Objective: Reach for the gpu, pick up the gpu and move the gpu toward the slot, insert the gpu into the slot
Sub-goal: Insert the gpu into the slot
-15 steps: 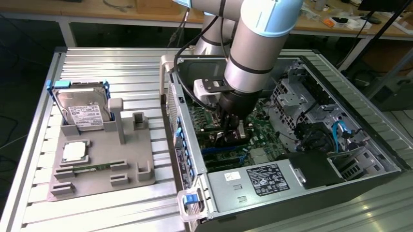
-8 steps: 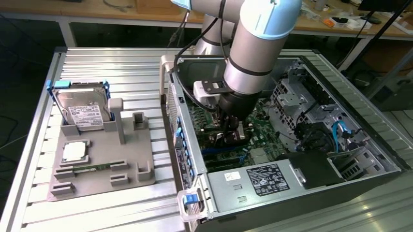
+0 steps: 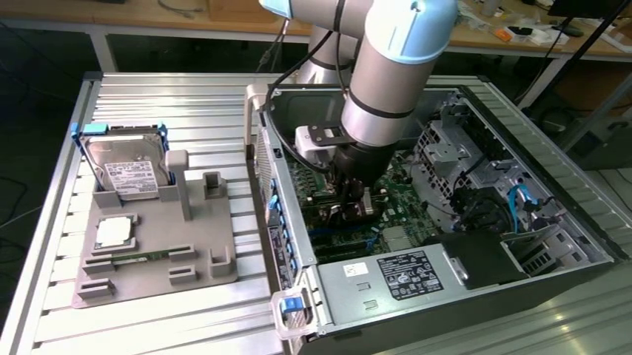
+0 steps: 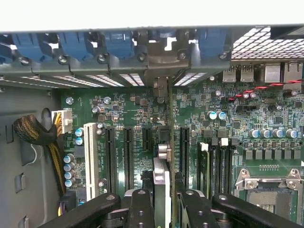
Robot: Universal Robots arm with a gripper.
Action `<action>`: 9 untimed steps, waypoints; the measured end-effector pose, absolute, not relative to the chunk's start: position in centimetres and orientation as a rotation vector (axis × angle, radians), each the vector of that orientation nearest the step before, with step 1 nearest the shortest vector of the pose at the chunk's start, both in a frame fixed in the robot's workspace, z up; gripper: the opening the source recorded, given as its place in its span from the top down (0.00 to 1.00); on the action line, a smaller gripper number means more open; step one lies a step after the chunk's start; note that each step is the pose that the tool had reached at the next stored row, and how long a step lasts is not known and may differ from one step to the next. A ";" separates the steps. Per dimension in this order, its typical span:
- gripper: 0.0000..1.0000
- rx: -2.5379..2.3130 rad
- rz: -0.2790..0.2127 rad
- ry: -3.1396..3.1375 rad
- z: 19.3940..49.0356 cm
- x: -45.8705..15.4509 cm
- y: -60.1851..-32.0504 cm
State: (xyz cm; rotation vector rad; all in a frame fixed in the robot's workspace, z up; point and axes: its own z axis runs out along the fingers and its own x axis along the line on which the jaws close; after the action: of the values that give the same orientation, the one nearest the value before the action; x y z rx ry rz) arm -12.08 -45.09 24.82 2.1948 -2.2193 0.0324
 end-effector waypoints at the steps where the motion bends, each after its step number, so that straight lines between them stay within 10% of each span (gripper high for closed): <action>1: 0.73 2.195 0.033 -2.219 24.8 -12.1 -45.1; 9: 0.73 2.195 0.032 -2.220 24.8 -12.1 -44.8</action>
State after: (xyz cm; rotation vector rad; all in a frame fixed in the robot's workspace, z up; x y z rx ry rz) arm -12.08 -44.85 24.82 2.1947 -2.2195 0.0322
